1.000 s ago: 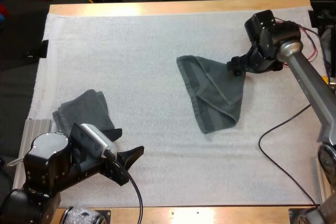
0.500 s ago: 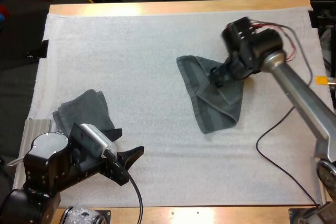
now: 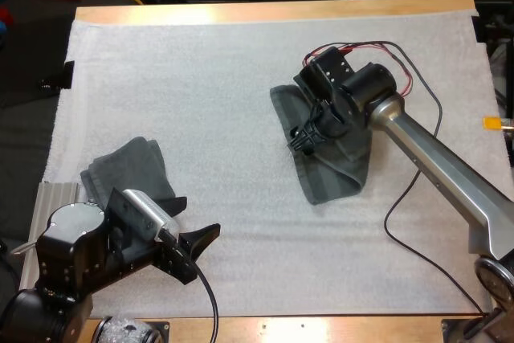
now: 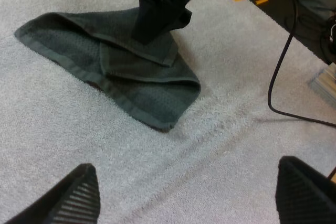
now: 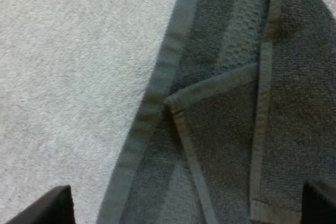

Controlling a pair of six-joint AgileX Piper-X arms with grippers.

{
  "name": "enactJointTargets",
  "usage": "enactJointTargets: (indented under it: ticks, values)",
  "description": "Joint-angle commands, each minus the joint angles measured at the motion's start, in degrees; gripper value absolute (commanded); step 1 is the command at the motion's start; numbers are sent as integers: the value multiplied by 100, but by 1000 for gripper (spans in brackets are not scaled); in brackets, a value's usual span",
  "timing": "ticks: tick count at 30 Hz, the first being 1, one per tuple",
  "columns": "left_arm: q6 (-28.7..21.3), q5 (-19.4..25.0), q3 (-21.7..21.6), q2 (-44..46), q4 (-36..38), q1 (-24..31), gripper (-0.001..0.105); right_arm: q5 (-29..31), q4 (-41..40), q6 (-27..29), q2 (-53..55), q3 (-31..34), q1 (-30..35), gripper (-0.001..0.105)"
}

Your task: Pick towel from pile, fold and stack

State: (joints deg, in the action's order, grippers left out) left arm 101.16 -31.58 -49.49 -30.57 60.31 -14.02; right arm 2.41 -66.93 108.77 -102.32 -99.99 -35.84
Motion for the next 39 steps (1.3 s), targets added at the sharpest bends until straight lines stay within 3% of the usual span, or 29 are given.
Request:
enactJointTargets:
  ticks: [1, 8, 15, 35, 39]
  values:
    - [42, -42, -38, 2, 23, -29, 68, 25, -28, 57, -27, -50, 17, 79]
    - [42, -42, -38, 2, 23, -29, 68, -9, -18, 58, -183, -50, 17, 59]
    - [42, -42, -38, 2, 23, -29, 68, -263, 34, 28, -440, -50, 17, 59]
    - [42, -42, -38, 2, 23, -29, 68, -241, 807, -369, -1220, -41, 17, 56]
    - [42, -42, -38, 2, 23, -29, 68, 13, 1013, -486, -1340, -41, 31, 53]
